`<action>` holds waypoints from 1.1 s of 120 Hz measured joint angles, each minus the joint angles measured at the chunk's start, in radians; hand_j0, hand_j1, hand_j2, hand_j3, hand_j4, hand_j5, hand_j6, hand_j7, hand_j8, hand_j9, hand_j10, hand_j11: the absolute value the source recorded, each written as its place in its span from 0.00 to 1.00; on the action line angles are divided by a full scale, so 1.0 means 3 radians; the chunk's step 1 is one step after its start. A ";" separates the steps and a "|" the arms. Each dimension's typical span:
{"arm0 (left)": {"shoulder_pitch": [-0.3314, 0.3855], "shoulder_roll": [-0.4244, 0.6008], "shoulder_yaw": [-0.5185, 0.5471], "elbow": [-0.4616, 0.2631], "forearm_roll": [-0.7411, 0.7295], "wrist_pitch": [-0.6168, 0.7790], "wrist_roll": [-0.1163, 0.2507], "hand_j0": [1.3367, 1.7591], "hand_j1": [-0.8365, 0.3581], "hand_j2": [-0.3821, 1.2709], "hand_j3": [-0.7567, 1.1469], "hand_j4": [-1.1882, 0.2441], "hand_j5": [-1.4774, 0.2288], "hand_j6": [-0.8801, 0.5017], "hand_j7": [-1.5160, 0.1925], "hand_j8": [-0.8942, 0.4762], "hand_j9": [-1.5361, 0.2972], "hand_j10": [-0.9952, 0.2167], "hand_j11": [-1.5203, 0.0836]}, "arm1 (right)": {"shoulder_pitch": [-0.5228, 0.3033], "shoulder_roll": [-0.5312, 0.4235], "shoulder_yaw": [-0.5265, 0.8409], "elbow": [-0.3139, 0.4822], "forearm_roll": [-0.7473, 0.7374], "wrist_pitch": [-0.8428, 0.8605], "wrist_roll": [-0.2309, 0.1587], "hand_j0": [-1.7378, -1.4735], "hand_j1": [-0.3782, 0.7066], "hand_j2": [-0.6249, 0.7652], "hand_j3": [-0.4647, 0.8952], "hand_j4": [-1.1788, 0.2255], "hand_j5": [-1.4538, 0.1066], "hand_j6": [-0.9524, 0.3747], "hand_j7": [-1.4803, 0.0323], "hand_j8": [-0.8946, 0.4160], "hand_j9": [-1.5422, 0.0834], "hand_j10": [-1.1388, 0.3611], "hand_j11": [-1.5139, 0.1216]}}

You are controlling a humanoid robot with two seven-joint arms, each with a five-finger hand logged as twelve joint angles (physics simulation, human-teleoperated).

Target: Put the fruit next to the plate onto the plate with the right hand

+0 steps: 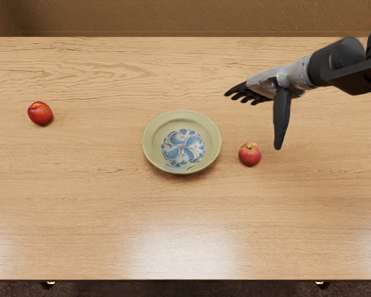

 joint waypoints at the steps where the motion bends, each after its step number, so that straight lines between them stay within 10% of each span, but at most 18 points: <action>1: 0.0000 0.0000 0.0000 0.0000 0.0000 0.0000 0.0000 0.76 0.99 0.23 0.40 0.83 0.87 0.64 0.89 0.65 0.84 0.82 0.95 | 0.0000 0.0000 -0.0001 0.0021 -0.0013 0.0000 0.0000 0.30 0.03 0.45 0.34 0.84 0.93 0.71 0.98 0.68 0.95 0.76 0.93; 89: 0.0000 0.0000 0.0000 0.0000 0.0000 0.0000 0.0000 0.76 0.99 0.23 0.40 0.83 0.87 0.64 0.89 0.65 0.84 0.82 0.95 | -0.0465 -0.0441 0.0179 0.0800 -0.0923 -0.0059 0.0000 0.30 0.03 0.45 0.34 0.84 0.93 0.71 0.98 0.68 0.95 0.76 0.93; 132: 0.0000 0.0000 0.0000 0.0000 0.0000 0.0000 0.0000 0.76 0.99 0.23 0.40 0.83 0.87 0.64 0.89 0.65 0.84 0.82 0.95 | -0.0569 -0.0219 0.0211 0.0325 -0.1284 -0.0543 0.0000 0.30 0.03 0.45 0.34 0.84 0.93 0.71 0.98 0.68 0.95 0.76 0.93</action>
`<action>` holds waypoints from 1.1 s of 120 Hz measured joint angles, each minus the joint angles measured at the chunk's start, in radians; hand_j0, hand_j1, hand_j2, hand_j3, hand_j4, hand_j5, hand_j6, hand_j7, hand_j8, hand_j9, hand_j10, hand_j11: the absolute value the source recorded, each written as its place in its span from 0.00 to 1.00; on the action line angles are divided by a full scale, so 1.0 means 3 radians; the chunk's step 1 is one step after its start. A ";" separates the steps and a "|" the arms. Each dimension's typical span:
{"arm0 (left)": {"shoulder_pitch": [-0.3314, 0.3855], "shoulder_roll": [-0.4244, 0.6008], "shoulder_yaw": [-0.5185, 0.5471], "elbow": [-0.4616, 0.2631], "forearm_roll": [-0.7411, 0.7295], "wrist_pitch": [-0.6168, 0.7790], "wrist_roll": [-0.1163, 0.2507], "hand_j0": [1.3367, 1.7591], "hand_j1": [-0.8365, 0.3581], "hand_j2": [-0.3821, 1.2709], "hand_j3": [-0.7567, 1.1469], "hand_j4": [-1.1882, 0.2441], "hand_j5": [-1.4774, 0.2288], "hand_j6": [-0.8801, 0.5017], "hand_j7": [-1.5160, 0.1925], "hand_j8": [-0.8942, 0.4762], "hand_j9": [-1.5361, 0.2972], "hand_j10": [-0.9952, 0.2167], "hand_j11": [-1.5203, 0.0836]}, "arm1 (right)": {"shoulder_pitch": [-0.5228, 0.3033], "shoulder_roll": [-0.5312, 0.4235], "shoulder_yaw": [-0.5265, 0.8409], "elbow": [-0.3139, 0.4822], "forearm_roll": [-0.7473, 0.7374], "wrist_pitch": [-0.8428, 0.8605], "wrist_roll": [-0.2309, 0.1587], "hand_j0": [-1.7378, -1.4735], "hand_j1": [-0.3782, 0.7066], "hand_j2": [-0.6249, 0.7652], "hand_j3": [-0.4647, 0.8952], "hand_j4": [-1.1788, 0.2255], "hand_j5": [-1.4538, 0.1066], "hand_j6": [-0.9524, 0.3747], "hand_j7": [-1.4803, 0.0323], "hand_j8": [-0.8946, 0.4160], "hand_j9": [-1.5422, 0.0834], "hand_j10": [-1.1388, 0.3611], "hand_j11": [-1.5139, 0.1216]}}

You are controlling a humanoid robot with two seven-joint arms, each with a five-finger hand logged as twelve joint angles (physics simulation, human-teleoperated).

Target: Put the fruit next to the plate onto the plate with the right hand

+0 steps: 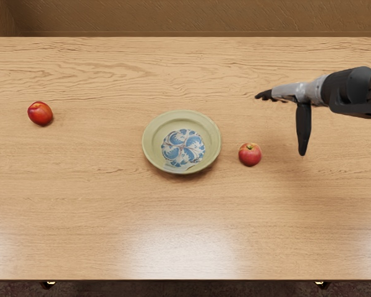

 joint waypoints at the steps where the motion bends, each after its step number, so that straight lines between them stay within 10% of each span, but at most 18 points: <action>1: 0.0000 0.0000 0.0000 0.0000 0.0000 0.0000 0.0000 0.76 0.99 0.23 0.40 0.83 0.87 0.64 0.89 0.65 0.84 0.82 0.95 | -0.0001 0.0004 0.0001 -0.0016 -0.0006 -0.0015 0.0000 0.30 0.03 0.45 0.34 0.84 0.93 0.71 0.98 0.68 0.95 0.76 0.93; 30: 0.0000 0.0000 0.0001 0.0000 0.0000 0.0000 0.0000 0.76 0.99 0.23 0.40 0.83 0.87 0.64 0.89 0.65 0.84 0.82 0.95 | -0.0030 0.0201 -0.0002 -0.0489 -0.0325 -0.0543 0.0000 0.30 0.03 0.45 0.34 0.84 0.93 0.71 0.98 0.68 0.95 0.76 0.93; 132: 0.0000 0.0000 0.0000 0.0000 0.0000 0.0000 0.0000 0.76 0.99 0.23 0.40 0.83 0.87 0.64 0.89 0.65 0.84 0.82 0.95 | -0.0834 0.0314 0.0019 0.0510 -0.1051 -0.1130 0.0000 0.30 0.11 0.44 0.34 0.78 0.87 0.66 0.91 0.62 0.89 0.71 0.87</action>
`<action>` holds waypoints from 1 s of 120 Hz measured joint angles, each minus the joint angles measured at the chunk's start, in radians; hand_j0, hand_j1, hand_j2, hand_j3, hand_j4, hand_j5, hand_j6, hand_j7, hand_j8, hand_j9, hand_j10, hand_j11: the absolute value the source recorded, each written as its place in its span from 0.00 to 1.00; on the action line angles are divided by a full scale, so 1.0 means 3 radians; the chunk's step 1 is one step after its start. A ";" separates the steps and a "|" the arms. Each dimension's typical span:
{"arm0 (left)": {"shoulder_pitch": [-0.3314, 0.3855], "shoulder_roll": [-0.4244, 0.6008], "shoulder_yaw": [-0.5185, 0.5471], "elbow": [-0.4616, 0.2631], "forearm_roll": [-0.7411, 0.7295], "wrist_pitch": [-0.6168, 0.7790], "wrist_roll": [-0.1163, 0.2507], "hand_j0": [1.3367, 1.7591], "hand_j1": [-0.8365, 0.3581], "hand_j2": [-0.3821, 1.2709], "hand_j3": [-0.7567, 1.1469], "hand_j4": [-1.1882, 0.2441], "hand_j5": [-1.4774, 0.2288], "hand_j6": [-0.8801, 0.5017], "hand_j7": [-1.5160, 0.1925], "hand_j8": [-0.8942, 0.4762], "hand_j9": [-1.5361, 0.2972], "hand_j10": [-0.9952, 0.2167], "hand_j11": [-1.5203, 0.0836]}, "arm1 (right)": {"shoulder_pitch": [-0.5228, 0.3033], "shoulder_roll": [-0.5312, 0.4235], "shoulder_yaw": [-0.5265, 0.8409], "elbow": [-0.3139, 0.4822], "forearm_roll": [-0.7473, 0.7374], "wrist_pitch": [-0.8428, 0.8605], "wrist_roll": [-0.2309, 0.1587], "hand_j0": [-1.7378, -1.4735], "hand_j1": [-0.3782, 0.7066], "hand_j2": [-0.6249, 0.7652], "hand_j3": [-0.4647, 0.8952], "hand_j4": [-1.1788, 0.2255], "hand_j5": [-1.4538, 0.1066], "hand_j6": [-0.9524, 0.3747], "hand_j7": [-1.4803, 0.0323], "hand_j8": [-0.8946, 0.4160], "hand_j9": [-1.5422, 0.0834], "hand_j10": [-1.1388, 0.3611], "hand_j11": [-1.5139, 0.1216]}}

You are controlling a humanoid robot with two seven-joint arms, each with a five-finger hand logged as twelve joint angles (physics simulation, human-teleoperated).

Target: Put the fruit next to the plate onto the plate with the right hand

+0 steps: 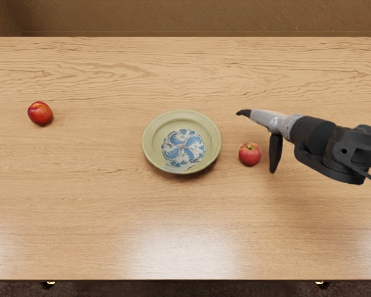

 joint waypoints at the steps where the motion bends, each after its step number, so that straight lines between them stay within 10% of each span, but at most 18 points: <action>1: 0.0000 0.0000 0.0000 0.0000 0.0000 0.0000 0.0000 0.76 0.99 0.23 0.40 0.83 0.87 0.64 0.89 0.65 0.84 0.82 0.95 | -0.0004 0.0000 0.0000 0.0000 -0.0007 -0.0008 0.0000 0.30 0.11 0.44 0.34 0.78 0.86 0.65 0.91 0.62 0.88 0.70 0.86; 120: 0.0000 0.0000 0.0000 0.0000 0.0000 0.0000 0.0000 0.76 0.99 0.23 0.40 0.83 0.87 0.64 0.89 0.65 0.84 0.82 0.95 | -0.0245 0.0209 -0.0047 -0.0040 -0.0321 -0.0193 0.0000 0.30 0.32 0.41 0.34 0.65 0.71 0.51 0.75 0.48 0.73 0.58 0.71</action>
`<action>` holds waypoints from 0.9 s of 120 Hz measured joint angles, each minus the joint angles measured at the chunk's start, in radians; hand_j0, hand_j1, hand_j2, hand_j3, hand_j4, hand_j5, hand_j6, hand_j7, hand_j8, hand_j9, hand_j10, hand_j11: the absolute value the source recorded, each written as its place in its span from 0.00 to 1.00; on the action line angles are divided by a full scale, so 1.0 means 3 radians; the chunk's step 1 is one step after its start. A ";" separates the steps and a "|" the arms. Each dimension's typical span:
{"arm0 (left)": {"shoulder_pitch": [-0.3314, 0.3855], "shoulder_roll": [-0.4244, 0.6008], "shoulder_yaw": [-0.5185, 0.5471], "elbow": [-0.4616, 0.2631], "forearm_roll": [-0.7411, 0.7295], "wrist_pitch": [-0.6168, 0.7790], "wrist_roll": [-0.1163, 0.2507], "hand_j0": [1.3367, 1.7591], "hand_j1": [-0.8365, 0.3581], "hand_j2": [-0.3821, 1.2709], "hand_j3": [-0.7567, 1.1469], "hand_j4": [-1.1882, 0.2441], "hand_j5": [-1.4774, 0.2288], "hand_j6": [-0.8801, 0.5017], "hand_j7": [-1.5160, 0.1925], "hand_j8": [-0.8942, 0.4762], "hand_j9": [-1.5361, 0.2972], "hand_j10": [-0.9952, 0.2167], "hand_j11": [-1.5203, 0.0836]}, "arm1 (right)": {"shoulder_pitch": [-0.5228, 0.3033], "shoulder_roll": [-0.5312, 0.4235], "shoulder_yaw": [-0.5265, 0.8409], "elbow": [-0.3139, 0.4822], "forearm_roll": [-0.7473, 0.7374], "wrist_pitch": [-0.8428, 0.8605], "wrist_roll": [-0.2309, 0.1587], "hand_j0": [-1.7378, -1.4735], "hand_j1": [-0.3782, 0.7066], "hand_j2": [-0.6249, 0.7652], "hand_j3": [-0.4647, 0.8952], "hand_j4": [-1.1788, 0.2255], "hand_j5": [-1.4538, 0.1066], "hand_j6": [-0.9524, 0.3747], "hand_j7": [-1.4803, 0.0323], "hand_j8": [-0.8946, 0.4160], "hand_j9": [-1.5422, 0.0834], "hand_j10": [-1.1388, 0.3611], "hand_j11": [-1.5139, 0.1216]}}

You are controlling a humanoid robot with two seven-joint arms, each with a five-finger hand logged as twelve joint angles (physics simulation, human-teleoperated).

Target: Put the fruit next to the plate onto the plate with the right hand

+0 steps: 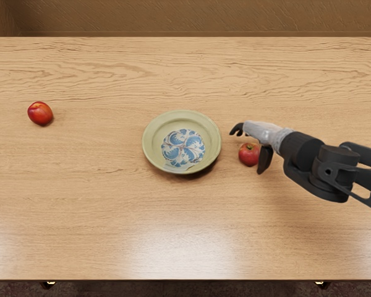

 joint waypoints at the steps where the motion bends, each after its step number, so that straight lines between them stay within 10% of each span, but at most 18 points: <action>1: 0.0000 0.0000 0.0000 0.0000 0.0000 0.0000 0.0000 0.76 0.99 0.23 0.40 0.83 0.87 0.64 0.89 0.65 0.84 0.82 0.95 | -0.0002 0.0003 0.0000 -0.0001 -0.0003 0.0000 0.0000 0.30 0.32 0.41 0.34 0.64 0.71 0.51 0.75 0.47 0.73 0.58 0.71; 108: 0.0000 0.0000 -0.0001 0.0000 0.0000 0.0000 0.0000 0.76 0.99 0.23 0.40 0.83 0.87 0.64 0.89 0.65 0.84 0.82 0.95 | -0.0191 0.0032 0.0048 0.0013 -0.0189 -0.0063 0.0000 0.33 0.59 0.44 0.34 0.45 0.47 0.39 0.51 0.41 0.50 0.44 0.48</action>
